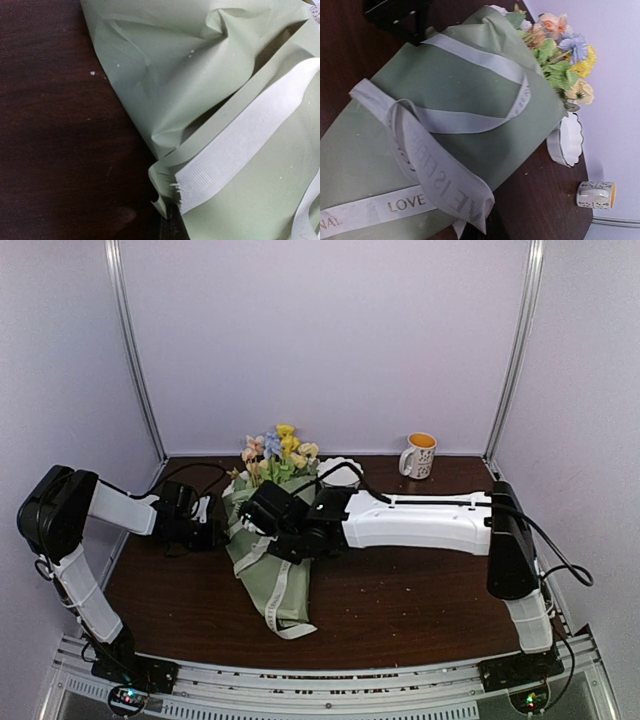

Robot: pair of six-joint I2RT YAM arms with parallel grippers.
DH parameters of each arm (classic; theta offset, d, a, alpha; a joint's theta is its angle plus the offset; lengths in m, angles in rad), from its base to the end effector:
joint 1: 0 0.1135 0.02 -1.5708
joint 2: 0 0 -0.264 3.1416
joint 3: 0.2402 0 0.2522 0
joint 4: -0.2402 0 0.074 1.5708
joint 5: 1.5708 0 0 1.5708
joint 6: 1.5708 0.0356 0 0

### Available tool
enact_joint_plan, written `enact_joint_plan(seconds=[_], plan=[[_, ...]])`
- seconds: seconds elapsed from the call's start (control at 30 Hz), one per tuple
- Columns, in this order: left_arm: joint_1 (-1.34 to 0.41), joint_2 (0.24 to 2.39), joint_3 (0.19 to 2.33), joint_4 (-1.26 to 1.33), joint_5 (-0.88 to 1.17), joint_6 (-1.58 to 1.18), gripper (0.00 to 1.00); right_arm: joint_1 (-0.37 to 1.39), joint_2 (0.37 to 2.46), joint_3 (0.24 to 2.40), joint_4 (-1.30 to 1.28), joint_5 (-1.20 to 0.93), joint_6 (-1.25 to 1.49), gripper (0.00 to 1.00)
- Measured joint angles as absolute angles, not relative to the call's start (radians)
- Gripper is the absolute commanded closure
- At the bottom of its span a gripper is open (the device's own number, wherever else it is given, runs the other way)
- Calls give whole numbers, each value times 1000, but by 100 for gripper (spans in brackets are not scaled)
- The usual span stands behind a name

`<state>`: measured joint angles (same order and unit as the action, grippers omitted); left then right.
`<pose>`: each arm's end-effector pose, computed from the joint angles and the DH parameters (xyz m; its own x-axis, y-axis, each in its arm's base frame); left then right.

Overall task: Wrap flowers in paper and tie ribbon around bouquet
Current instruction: Cross the ribbon with the folded bouquet.

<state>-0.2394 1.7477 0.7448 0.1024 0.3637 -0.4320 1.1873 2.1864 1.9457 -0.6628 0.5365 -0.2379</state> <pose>0.3034 -0.0871 0.1151 -0.8740 -0.1894 -0.4474 0.0775 0.8547 -0.5133 0.2000 0.4470 0.2467 -0.1257 -0.8528 -0.5068 -0.7289 0.4260 -0.5360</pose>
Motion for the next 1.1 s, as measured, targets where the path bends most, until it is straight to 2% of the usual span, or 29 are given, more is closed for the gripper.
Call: enact_joint_plan(seconds=[0.17,0.3,0.47,0.67,0.87,1.1], plan=[[-239,1748,745,102,363,-432,100,1222,2186,1935,-764,344,-157,89],[-239,1748,745,102,364,-432,100,1218,2186,1901,-804,209,-105,80],[-239,1748,745,102,364,-432,100,1216,2186,1877,-852,80,-72,56],[-239,1749,746,102,364,-432,100,1216,2183,1893,-931,-51,-81,41],[-239,1750,747,102,365,-432,100,1205,2109,1853,-938,-133,-80,41],[-239,1750,747,102,365,-432,100,1065,1989,1802,-804,-241,129,59]])
